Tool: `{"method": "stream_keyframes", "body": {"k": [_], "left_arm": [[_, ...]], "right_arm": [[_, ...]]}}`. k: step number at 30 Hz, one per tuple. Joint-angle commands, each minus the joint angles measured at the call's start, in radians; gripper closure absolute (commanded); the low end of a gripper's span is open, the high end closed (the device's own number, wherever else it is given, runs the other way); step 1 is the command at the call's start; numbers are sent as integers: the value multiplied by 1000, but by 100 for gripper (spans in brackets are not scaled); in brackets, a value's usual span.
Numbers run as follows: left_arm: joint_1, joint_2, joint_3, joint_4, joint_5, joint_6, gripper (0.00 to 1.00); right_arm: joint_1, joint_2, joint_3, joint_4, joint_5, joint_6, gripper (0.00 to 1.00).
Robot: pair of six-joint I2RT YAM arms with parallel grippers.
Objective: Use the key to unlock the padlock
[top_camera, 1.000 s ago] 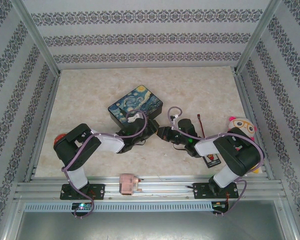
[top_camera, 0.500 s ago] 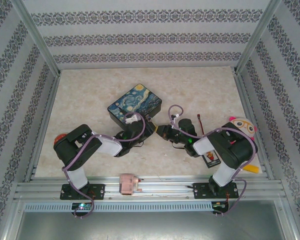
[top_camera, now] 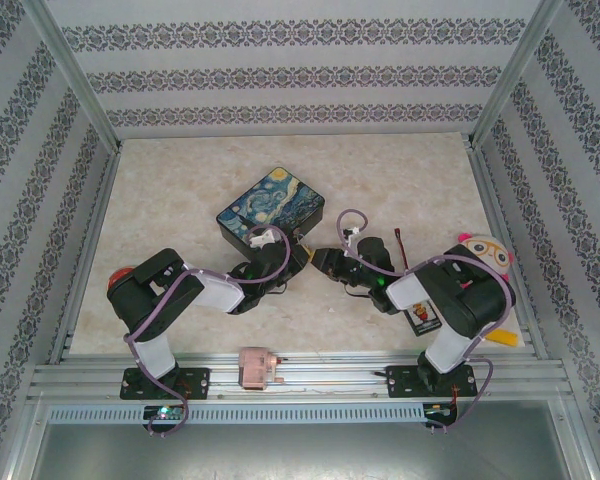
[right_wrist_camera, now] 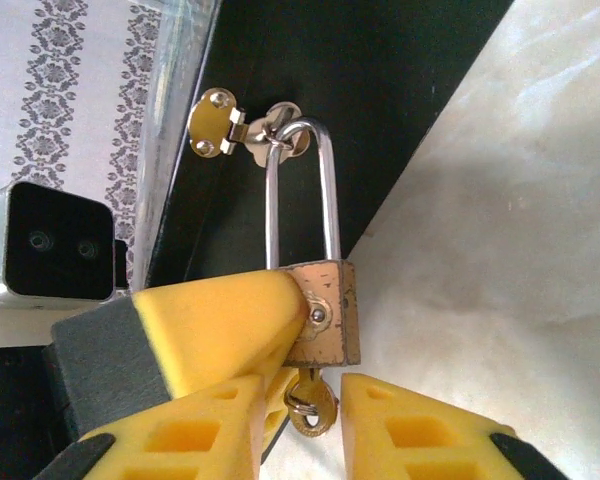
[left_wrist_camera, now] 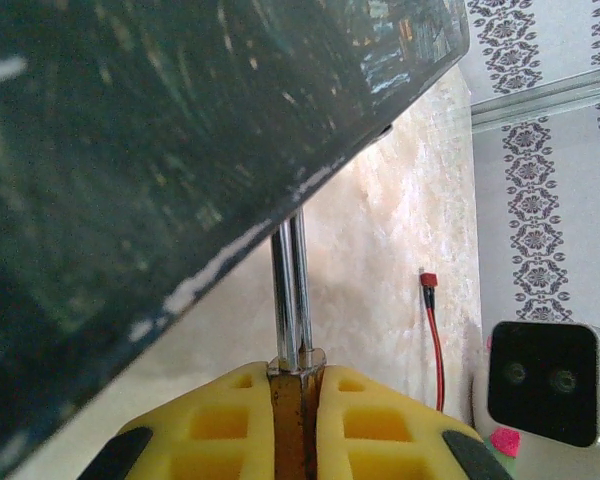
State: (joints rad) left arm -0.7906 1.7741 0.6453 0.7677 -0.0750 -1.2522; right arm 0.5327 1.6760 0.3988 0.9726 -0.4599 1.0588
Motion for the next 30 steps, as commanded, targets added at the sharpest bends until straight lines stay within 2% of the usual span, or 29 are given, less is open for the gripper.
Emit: {"method": "stream_keyframes", "body": {"k": [1,6,10,13,16,22,30], "left_arm": [[-7,-36,13,21,4,22,100],[-9,-72,37,-96,4,7,100],[-11,-113,71,-240,-3,1,100],[-10,-145,108,-399,-12,-11,100],[-10,-162,125,-482,-3,-37,100],[-9,-174,144,-543,19,-44,100],[-3,-173,145,-530,50,-58,100]], "right_arm": [[9,-108,-5,-82,43,-121,72],[82,-280,50,-489,204,-350,71],[127,-327,85,-653,301,-483,72],[168,-328,100,-692,351,-552,73],[212,-311,112,-698,406,-613,73],[273,-291,119,-673,493,-705,70],[335,-241,160,-678,603,-840,67]]}}
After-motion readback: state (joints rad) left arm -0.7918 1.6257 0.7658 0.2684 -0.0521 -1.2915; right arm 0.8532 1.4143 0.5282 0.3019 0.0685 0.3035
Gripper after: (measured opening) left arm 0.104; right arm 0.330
